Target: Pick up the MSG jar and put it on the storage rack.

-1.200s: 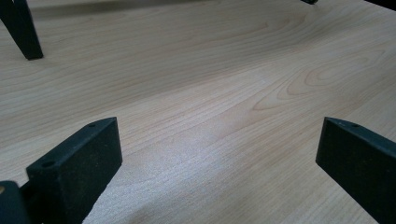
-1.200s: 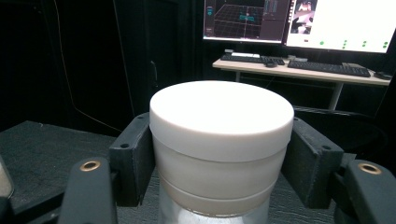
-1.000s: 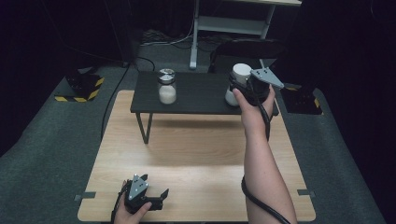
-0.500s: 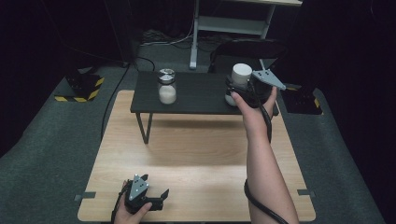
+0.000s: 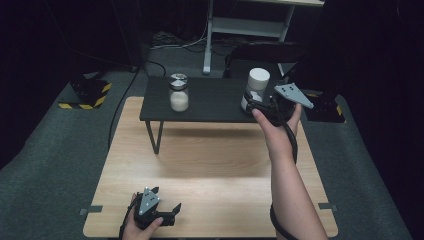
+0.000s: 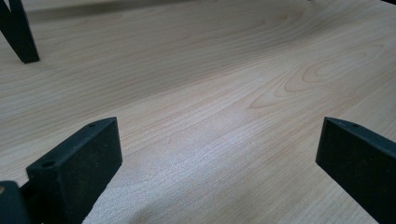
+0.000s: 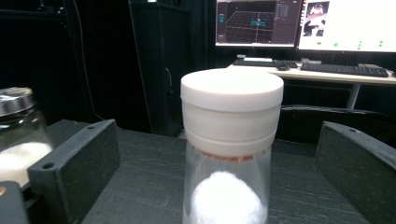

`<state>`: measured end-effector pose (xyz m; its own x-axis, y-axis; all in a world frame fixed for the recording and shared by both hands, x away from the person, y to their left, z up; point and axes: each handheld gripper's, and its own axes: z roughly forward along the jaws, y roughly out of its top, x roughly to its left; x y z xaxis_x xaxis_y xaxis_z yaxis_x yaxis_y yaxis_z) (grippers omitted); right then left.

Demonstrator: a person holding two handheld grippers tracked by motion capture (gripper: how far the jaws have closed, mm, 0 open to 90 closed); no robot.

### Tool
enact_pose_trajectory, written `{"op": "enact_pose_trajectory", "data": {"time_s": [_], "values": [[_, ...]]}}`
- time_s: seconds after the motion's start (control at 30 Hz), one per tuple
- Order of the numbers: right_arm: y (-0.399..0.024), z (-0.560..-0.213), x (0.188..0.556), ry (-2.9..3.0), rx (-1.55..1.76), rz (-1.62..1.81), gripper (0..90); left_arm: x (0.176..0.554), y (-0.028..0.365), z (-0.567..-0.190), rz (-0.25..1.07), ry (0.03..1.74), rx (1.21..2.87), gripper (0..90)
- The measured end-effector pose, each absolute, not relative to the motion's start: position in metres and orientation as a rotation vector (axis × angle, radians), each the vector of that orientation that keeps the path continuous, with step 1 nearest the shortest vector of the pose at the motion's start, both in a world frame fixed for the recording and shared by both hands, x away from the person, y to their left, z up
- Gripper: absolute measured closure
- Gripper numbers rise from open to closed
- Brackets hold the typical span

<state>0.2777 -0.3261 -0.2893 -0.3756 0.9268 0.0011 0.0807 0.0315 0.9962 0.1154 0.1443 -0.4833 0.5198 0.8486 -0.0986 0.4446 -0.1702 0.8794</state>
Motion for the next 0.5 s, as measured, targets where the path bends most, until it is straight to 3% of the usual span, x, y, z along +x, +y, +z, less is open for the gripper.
{"op": "enact_pose_trajectory", "data": {"time_s": [0.5], "values": [[-0.34, -0.301, 0.249, 1.575, 0.999, 1.472, 0.1, 0.115, 0.144, -0.483, 0.536, 1.068, 1.806, 0.3]]}}
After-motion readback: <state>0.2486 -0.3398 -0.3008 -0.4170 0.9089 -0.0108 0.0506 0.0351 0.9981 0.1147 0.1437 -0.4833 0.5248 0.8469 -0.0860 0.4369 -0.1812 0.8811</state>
